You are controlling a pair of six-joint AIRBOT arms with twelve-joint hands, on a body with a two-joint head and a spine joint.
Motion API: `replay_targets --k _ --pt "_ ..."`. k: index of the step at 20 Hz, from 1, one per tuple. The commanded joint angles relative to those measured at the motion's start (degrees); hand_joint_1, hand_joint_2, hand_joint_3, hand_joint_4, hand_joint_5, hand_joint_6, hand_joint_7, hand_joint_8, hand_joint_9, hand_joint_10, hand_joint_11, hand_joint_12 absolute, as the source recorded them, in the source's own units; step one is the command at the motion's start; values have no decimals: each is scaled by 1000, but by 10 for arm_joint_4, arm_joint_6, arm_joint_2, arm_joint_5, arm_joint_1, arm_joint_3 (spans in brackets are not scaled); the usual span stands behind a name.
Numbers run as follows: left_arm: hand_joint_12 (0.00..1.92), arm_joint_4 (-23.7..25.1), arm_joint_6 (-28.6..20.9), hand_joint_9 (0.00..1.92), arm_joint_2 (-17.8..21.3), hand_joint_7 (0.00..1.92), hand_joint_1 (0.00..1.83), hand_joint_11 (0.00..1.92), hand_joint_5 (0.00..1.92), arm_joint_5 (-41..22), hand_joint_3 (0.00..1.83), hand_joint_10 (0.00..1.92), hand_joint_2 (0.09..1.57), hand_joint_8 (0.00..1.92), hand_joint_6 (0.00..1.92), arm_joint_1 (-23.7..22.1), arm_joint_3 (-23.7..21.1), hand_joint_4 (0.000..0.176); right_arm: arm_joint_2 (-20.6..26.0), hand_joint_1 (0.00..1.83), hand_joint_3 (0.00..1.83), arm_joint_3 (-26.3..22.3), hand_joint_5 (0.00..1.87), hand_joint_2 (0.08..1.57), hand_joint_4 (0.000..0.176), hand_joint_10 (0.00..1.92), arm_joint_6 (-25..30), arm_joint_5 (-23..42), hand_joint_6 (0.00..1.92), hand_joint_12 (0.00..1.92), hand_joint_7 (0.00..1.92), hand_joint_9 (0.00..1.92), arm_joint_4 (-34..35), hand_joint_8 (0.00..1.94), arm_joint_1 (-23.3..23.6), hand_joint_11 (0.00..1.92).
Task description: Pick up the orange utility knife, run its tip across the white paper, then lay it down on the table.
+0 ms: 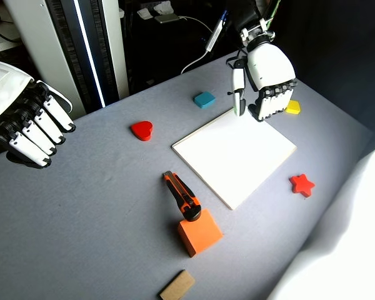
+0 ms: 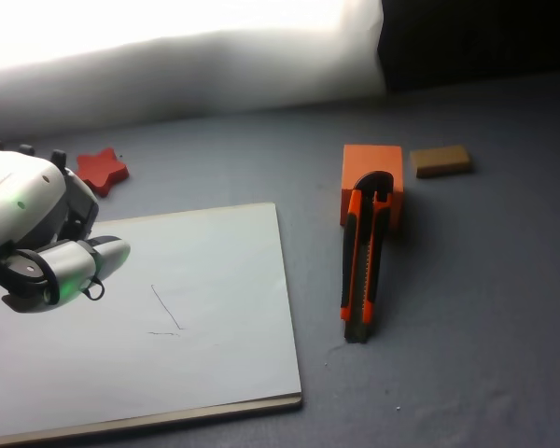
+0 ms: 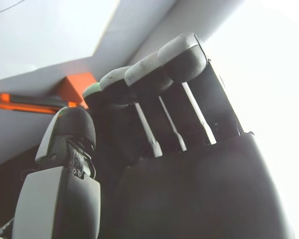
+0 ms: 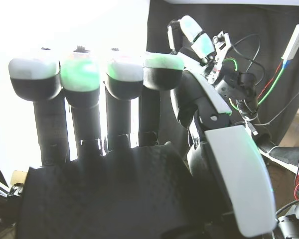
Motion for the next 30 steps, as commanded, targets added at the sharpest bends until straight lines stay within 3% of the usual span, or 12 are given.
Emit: replay_targets --k 1,4,7,9,10,11,14,17,22,24,27,30 --pt "1040 14 5 250 2 227 102 0 93 -48 170 165 1250 71 97 -5 2 0 1 231 363 1 0 1137 0 480 1 65 322 1176 14 0 11 364 1 0" --pt "1069 -2 6 331 2 283 91 0 141 -61 6 36 1333 9 11 -1 -1 0 -2 216 53 1 0 1287 0 475 -2 65 279 1234 74 0 11 212 -2 0" --pt "960 -3 4 262 4 227 89 0 128 -81 4 12 1335 3 7 -1 -1 0 -2 162 12 1 0 1316 0 359 -2 67 164 957 78 0 11 95 -2 0" --pt "832 -17 6 180 4 166 101 0 100 -87 2 1 1336 0 1 -1 -1 0 -2 242 1 1 0 1307 0 214 -2 67 125 526 58 0 11 44 -3 0" --pt "778 -18 8 157 4 148 71 0 94 -87 1 1 1336 0 0 0 -1 0 -2 199 6 1 0 1321 0 42 -2 65 24 104 11 0 11 8 -3 0" --pt "710 -21 14 134 4 145 55 0 92 -87 1 4 1336 0 0 0 0 0 -2 174 5 2 0 1319 0 8 -1 60 4 20 1 0 11 1 0 0" --pt "455 -43 30 44 4 43 65 0 31 -87 0 1 1328 2 2 1 0 0 -15 244 0 16 0 1238 0 0 2 18 0 0 0 0 -5 0 27 0" --pt "216 -67 29 0 5 0 97 0 6 -85 0 0 1310 0 3 3 -2 0 -42 389 0 55 0 1158 0 0 2 -49 0 0 0 0 -100 0 76 0" --pt "57 -71 28 0 4 0 22 0 0 -69 0 0 1261 0 0 22 -8 0 -107 1118 0 131 0 1039 0 0 37 -195 0 0 0 0 -252 0 225 0" --pt "24 -70 22 0 4 0 7 0 0 -71 0 0 1249 0 0 30 -15 0 -148 1167 0 164 0 1044 0 0 100 -298 0 0 0 0 -341 0 347 0" --pt "18 -65 23 0 3 0 12 1 0 -78 0 0 1242 0 0 31 -24 0 -215 1183 0 210 0 1057 0 0 277 -393 0 0 0 0 -533 0 465 0" --pt "2 -65 22 0 3 0 24 0 0 -78 0 0 1236 0 0 32 -30 0 -256 1177 0 232 0 1059 0 0 393 -406 0 0 0 0 -660 0 484 0"
